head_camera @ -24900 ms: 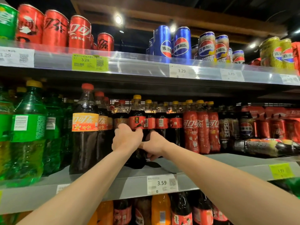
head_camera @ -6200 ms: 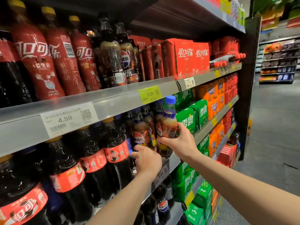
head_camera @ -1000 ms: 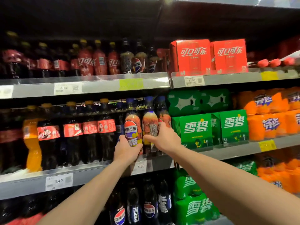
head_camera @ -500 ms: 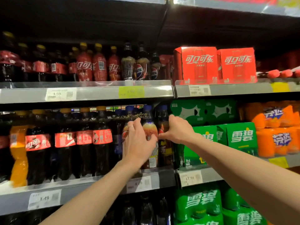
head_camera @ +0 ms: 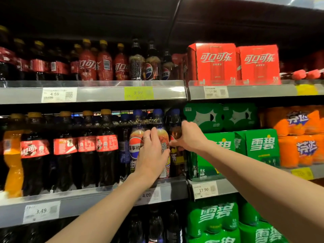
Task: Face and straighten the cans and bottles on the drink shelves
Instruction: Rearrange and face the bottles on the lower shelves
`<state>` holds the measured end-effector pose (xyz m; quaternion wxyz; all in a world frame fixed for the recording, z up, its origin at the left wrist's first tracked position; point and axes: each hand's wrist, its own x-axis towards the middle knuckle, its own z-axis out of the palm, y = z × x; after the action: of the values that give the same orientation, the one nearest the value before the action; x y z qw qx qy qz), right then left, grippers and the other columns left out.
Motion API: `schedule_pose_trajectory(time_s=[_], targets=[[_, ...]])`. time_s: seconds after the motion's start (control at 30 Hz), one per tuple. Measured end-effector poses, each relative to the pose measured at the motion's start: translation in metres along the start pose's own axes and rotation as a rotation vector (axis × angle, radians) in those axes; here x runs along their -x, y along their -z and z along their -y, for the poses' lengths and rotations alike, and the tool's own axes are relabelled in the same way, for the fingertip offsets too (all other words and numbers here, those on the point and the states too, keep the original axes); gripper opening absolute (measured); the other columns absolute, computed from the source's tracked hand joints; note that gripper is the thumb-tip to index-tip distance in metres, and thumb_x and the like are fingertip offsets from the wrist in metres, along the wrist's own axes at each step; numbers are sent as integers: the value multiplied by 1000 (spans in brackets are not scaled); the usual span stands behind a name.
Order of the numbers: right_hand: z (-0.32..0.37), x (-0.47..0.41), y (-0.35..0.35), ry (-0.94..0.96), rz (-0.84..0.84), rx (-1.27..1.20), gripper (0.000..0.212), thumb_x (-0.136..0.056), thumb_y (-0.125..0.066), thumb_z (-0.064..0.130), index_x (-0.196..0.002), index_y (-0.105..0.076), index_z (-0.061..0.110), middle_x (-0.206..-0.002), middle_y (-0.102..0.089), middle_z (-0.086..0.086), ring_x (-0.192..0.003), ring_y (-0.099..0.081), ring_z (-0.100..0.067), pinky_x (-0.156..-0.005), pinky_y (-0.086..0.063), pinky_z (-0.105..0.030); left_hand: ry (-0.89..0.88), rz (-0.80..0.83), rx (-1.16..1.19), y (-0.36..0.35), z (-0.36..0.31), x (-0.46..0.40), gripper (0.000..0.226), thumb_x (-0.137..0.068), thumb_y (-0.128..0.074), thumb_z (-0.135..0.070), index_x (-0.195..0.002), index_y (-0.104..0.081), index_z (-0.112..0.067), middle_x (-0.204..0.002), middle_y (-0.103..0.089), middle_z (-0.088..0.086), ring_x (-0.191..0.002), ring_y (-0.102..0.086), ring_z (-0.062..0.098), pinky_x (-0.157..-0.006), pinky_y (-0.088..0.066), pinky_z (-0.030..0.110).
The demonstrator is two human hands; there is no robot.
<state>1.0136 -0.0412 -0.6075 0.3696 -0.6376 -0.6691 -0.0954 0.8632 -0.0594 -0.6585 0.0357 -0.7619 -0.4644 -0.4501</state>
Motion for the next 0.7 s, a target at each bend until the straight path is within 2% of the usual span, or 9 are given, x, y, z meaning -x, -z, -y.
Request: schedule_pose_trajectory(time_s=[0.1, 0.27, 0.37, 0.47, 0.6, 0.63, 0.7], targets=[[1, 0, -2, -21, 19, -5, 59, -75, -87, 39, -109, -51, 7, -103, -67, -14, -80, -72, -32, -74, -62, -44, -25, 38, 22, 3, 3, 1, 83, -100, -57, -27, -159, -1, -11, -165, -3, 9, -143, -34, 28, -107, -39, 32], [0, 6, -1, -58, 32, -92, 58, -79, -85, 34, -112, -46, 9, -105, -64, -13, -71, -73, -29, -62, -63, -44, -37, 38, -11, 4, 2, 3, 83, -101, -55, -28, -159, 1, -9, -166, -2, 10, -146, -32, 25, -109, -37, 30], [-1, 8, 2, -57, 59, -118, 51, -83, -82, 34, -112, -49, 8, -106, -63, -12, -59, -74, -22, -55, -63, -38, -39, 27, -35, 0, 0, 5, 82, -102, -55, -27, -159, 1, -7, -165, -3, 13, -146, -32, 28, -110, -38, 31], [1, 10, 4, -55, 79, -134, 43, -85, -81, 35, -105, -53, 9, -104, -63, -13, -57, -73, -20, -51, -61, -32, -33, 18, -82, -6, -2, 6, 82, -102, -54, -26, -158, 1, -5, -165, -3, 18, -143, -37, 32, -106, -43, 34], [6, 11, 6, -96, 109, -139, 37, -90, -76, 31, -105, -52, 8, -102, -63, -12, -54, -70, -16, -44, -53, -21, -5, 35, -58, -4, -4, 5, 82, -102, -55, -21, -158, 2, -5, -165, 0, 18, -144, -35, 35, -107, -42, 36], [9, 12, 6, -122, 107, -163, 38, -90, -75, 32, -108, -51, 7, -103, -64, -14, -58, -71, -18, -47, -56, -25, -7, 48, -44, -1, -5, 7, 81, -102, -54, -21, -158, 3, -5, -165, 1, 18, -144, -35, 35, -107, -41, 36], [16, 14, 6, -140, 12, -134, 50, -89, -72, 39, -119, -49, 6, -118, -58, -20, -81, -71, -31, -68, -62, -42, -16, 56, 16, 8, -5, 13, 77, -103, -52, -21, -158, -1, -6, -164, -1, 16, -140, -41, 33, -105, -42, 35]])
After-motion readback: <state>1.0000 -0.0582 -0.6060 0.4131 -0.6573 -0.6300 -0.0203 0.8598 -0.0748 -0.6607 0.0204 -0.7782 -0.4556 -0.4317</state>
